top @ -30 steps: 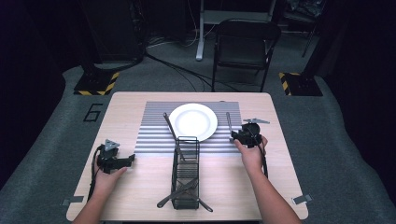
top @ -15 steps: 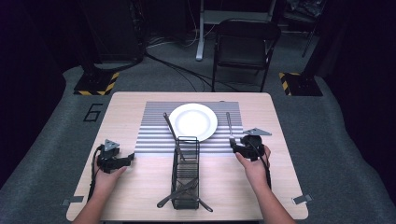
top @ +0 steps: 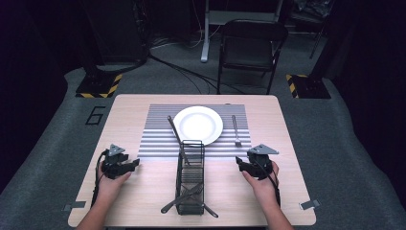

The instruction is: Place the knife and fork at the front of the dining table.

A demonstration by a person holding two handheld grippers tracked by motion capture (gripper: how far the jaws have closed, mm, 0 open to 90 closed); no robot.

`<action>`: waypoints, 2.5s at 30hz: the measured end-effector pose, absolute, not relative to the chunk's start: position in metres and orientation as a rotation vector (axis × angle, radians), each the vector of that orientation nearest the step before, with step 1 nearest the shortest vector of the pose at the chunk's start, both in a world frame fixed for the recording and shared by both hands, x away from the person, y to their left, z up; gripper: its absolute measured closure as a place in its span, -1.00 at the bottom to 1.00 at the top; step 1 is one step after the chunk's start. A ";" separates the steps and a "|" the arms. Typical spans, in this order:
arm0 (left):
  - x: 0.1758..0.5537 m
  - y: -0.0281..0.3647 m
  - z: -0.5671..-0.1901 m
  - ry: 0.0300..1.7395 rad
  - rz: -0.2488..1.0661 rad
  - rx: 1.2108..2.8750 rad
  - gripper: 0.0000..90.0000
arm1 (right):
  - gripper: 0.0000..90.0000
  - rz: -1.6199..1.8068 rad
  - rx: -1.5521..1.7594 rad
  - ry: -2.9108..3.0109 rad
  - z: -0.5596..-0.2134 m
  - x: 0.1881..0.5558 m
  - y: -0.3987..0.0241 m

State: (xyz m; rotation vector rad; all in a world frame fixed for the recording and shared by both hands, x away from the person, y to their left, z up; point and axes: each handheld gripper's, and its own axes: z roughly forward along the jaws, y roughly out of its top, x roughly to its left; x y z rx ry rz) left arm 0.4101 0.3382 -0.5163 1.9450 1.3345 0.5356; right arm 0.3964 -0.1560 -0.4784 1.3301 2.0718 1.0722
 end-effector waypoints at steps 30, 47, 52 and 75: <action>0.398 0.274 -0.424 1.084 0.394 1.946 0.22 | 0.02 1.074 1.308 2.054 -0.485 0.397 -0.164; 0.410 0.228 -0.392 0.977 0.356 1.984 0.26 | 0.02 1.082 1.323 2.046 -0.485 0.397 -0.168; 0.413 0.220 -0.391 0.963 0.351 1.984 0.27 | 0.02 1.084 1.338 2.044 -0.485 0.398 -0.168; 0.426 0.192 -0.401 0.927 0.302 1.979 0.50 | 0.02 1.090 1.331 2.043 -0.485 0.398 -0.170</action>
